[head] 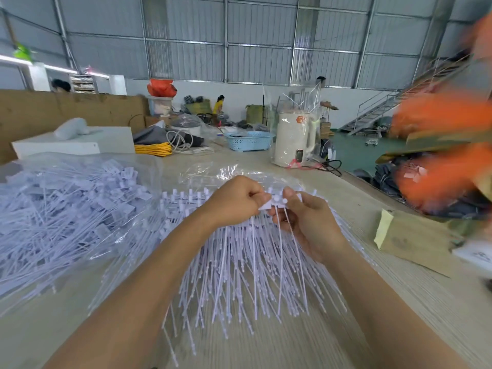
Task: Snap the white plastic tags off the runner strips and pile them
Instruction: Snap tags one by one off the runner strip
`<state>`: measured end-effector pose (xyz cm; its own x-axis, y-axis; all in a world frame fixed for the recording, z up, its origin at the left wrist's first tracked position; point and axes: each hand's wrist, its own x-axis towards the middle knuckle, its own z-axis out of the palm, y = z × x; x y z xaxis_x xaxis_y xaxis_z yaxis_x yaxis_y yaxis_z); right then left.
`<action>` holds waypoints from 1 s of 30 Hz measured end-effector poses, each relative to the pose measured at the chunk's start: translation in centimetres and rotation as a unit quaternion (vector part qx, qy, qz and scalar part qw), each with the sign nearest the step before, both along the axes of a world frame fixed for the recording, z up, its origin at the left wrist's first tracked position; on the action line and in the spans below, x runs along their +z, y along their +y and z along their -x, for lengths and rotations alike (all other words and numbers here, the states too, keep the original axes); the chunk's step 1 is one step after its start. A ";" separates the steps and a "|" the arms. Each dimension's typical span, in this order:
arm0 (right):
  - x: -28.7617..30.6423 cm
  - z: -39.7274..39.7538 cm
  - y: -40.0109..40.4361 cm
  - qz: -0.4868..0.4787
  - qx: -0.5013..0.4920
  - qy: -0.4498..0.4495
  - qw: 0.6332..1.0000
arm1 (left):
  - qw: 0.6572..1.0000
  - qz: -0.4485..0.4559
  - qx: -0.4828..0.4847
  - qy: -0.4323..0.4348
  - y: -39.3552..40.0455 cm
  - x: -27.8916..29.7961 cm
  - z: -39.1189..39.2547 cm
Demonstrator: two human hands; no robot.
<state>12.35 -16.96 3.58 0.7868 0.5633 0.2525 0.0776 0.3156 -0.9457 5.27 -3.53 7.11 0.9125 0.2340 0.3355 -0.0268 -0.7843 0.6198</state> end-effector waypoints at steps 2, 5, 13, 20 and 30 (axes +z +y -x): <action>-0.3 0.0 0.1 0.020 -0.046 -0.054 0.997 | 0.999 0.036 -0.006 0.014 -0.2 0.0 0.1; -0.6 0.0 0.3 0.031 -0.079 -0.096 0.992 | 0.997 0.066 -0.007 0.035 -0.3 -0.1 -0.1; -0.9 0.1 0.5 0.037 -0.125 -0.183 0.974 | 0.967 0.241 -0.046 0.071 -0.1 -0.4 0.0; -0.6 0.4 0.4 -0.007 -0.124 -0.173 0.977 | 0.934 0.336 -0.079 0.091 -0.4 0.1 0.0; 0.9 -4.4 -2.7 -0.179 -0.138 0.214 0.950 | 0.968 0.240 -0.024 0.073 0.9 0.1 0.6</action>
<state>16.71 -19.64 4.45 0.9656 0.2597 0.0130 -0.1638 0.6462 -0.7454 4.72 -2.61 7.17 0.9555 0.2875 0.0653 0.0597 -0.4054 0.9122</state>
